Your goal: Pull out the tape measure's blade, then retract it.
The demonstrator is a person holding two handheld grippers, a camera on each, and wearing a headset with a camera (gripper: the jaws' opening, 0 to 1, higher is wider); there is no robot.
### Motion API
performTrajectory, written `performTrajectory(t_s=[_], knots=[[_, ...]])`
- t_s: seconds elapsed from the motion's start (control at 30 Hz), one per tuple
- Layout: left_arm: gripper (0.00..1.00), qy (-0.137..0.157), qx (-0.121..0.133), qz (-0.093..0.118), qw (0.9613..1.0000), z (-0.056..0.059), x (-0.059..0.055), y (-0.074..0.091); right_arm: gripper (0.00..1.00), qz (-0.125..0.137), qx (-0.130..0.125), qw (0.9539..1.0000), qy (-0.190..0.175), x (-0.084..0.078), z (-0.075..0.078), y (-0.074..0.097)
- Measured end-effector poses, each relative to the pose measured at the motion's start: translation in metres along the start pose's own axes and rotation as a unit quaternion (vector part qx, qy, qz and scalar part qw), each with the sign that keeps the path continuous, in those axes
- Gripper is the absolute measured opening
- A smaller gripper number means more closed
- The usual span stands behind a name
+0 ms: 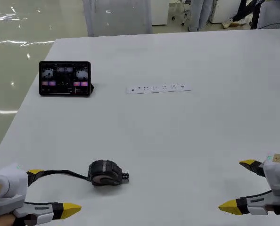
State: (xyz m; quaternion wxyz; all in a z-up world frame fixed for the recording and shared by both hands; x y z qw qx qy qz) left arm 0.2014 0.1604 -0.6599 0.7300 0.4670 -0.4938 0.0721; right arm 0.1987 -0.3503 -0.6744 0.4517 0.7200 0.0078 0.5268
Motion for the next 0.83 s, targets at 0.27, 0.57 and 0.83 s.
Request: performTrajectory(t_s=[0.27, 0.57, 0.83], knots=[[0.99, -0.008, -0.005, -0.01, 0.9999, -0.001, -0.004, 0.001, 0.99, -0.003, -0.003, 1.0, 0.001, -0.001, -0.003, 0.012], [0.99, -0.012, -0.001, -0.01, 0.9999, -0.004, -0.005, 0.002, 0.99, -0.007, -0.004, 1.0, -0.001, -0.003, -0.004, 0.015], [0.99, -0.008, 0.001, -0.009, 0.9999, -0.008, -0.004, 0.004, 0.99, -0.01, -0.005, 0.9999, -0.006, -0.007, -0.002, 0.017]])
Point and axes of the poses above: the centre of the closed fingertips' face, and the gripper's own axes: y roughly backward along the fingers, z roughly to its right, x roughly out of its top, the point moved 8 cm from there along y, roughly backward along the fingers, and after that the axes turned 3 degrees about z, right-handed, at the moved point
